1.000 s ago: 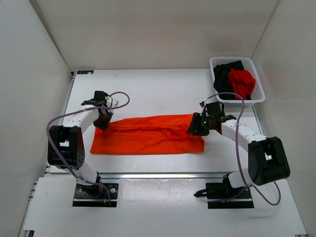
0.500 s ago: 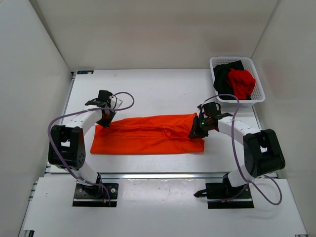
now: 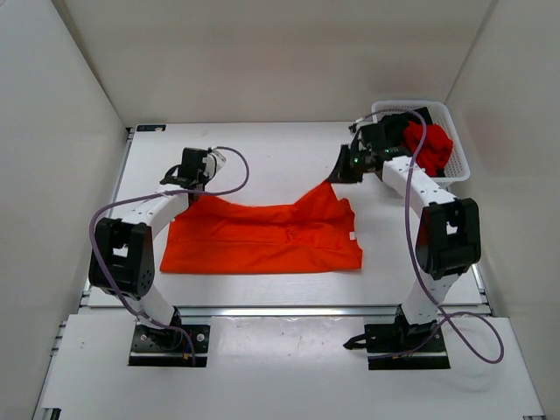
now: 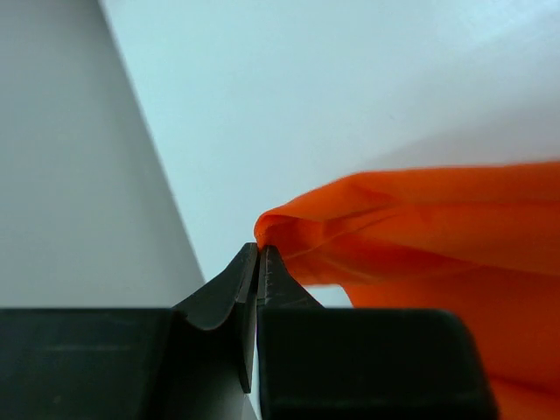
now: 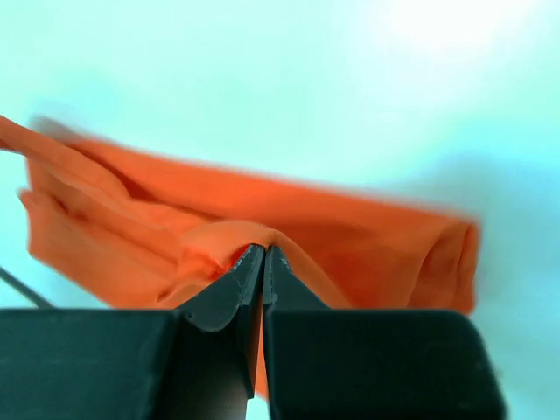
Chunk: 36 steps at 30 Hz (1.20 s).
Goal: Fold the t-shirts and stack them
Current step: Fold the other side of the tshirt into a rectangle
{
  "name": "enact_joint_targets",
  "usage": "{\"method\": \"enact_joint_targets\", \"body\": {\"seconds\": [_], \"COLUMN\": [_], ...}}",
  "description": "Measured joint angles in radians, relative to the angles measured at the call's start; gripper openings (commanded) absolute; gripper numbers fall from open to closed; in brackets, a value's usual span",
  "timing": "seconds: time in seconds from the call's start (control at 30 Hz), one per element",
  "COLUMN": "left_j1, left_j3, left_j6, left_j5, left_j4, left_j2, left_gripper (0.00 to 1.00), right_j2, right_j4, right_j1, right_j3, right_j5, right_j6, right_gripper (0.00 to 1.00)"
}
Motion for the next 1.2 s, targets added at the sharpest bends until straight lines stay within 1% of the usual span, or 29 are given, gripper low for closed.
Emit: {"method": "enact_joint_targets", "body": {"seconds": [0.1, 0.17, 0.23, 0.33, 0.43, 0.53, 0.73, 0.87, 1.07, 1.2], "left_j1": [-0.001, -0.001, -0.002, -0.004, -0.011, -0.012, -0.005, -0.003, -0.004, -0.01], "left_j3": [0.0, -0.013, -0.069, -0.205, -0.344, -0.411, -0.427, -0.442, -0.517, -0.589], "left_j6": [0.06, 0.089, 0.114, 0.145, 0.164, 0.171, 0.174, 0.189, 0.214, 0.23], "left_j5": [-0.063, -0.085, -0.092, -0.083, -0.076, -0.074, -0.067, -0.05, -0.025, -0.018], "left_j4": [0.136, 0.214, 0.294, 0.34, 0.341, 0.341, 0.34, 0.327, 0.286, 0.262], "left_j2": [0.018, 0.017, -0.006, -0.079, -0.17, -0.221, -0.266, -0.298, -0.338, -0.37], "left_gripper": [0.0, 0.0, 0.0, 0.0, 0.0, 0.0, 0.0, 0.0, 0.0, 0.0], "right_j2": [0.043, 0.039, 0.021, -0.019, -0.062, -0.114, -0.215, -0.251, -0.313, -0.32], "right_j4": [0.008, 0.016, 0.024, 0.029, 0.013, 0.002, 0.009, 0.017, 0.034, 0.036], "right_j1": [-0.013, -0.015, -0.011, -0.001, 0.002, 0.001, -0.022, -0.03, -0.032, -0.024], "right_j3": [0.124, 0.132, 0.09, -0.031, -0.151, -0.225, -0.255, -0.267, -0.379, -0.454], "right_j5": [0.005, 0.008, 0.004, -0.003, -0.006, -0.006, -0.007, -0.007, -0.016, -0.03], "right_j6": [-0.001, -0.001, -0.001, -0.001, 0.0, 0.0, -0.002, -0.003, -0.002, -0.001], "right_gripper": [0.0, 0.0, 0.0, 0.0, 0.0, 0.0, 0.0, 0.0, 0.0, 0.0]}}
